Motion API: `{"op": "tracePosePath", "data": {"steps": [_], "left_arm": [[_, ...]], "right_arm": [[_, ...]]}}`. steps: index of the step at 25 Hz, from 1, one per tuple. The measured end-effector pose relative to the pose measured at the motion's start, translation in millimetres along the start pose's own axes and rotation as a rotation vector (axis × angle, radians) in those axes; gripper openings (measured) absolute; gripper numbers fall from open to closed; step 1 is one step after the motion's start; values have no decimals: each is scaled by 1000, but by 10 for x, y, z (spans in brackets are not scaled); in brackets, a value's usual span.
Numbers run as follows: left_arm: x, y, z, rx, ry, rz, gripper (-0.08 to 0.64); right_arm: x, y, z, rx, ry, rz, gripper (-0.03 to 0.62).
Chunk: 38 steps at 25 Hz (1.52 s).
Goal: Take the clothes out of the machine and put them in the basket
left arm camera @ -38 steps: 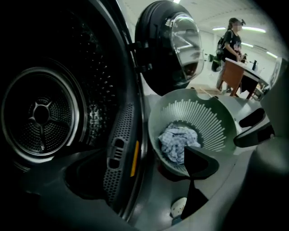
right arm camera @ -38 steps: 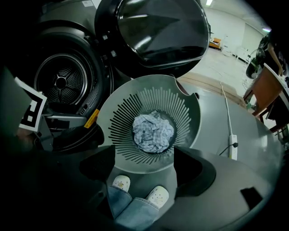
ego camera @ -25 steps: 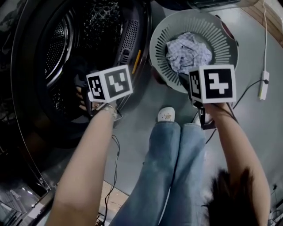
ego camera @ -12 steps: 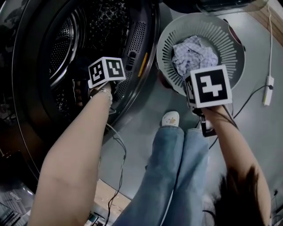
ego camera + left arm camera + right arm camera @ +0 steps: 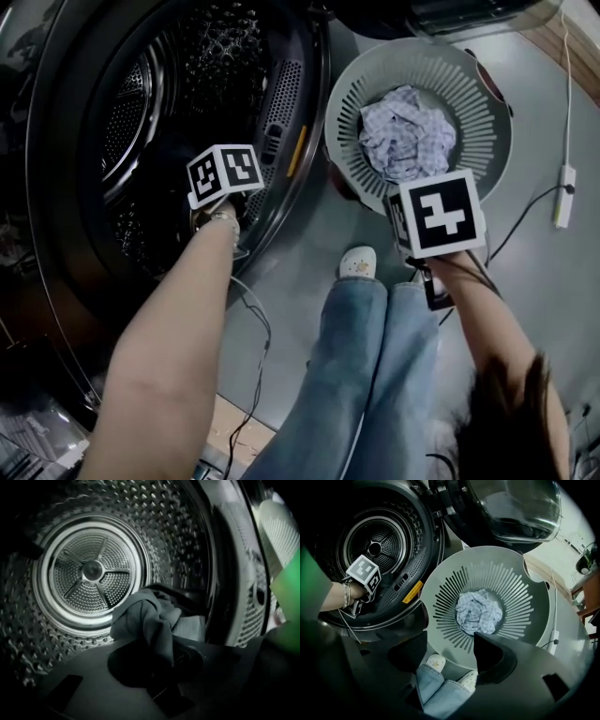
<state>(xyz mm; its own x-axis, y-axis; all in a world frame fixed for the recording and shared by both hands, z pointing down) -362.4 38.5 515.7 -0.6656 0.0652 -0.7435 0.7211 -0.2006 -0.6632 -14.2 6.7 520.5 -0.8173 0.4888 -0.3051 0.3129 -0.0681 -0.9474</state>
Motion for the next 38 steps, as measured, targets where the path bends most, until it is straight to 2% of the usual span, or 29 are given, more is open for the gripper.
{"op": "tracePosePath", "data": {"steps": [4, 8, 12, 17, 22, 25, 30, 33, 35, 38], "left_arm": [[-70, 262, 26, -111, 82, -49, 66], [-226, 600, 42, -196, 99, -117, 66], [-343, 973, 41, -237, 86, -171, 66], [-372, 1390, 106, -308, 59, -235, 66], [-375, 1832, 173, -400, 39, -325, 66], [-457, 2084, 187, -447, 20, -398, 66], [-604, 2349, 182, -488, 9, -490, 66], [-680, 2472, 143, -520, 20, -610, 66], [-742, 2568, 108, -557, 0, -686, 66], [-802, 2673, 70, -580, -13, -755, 66]], "right_arm": [[-11, 91, -5, -3, 11, -20, 299], [-86, 216, -56, -3, -3, -49, 299], [-192, 416, -151, -9, -66, -64, 296], [-398, 662, -237, -17, -215, -70, 286], [-538, 892, -263, -45, -287, -97, 263], [-595, 995, -279, -67, -320, -104, 256], [-633, 1062, -318, -82, -302, -125, 242], [-676, 1084, -356, -87, -309, -133, 238], [-709, 1112, -383, -93, -321, -137, 236], [-754, 1159, -433, -93, -330, -140, 227]]}}
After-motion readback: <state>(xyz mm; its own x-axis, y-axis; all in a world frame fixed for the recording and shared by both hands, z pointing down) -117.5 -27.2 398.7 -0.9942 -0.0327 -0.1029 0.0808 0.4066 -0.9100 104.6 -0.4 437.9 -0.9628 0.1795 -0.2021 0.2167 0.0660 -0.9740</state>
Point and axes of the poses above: the fingertips, and each gripper's own axes: y backward along the fingers, x to its left, z out of its top, the point moved 8 cm from there along y, backward along the fingers, and after that the axes turned 6 degrees about x, right-handed, at the moved point
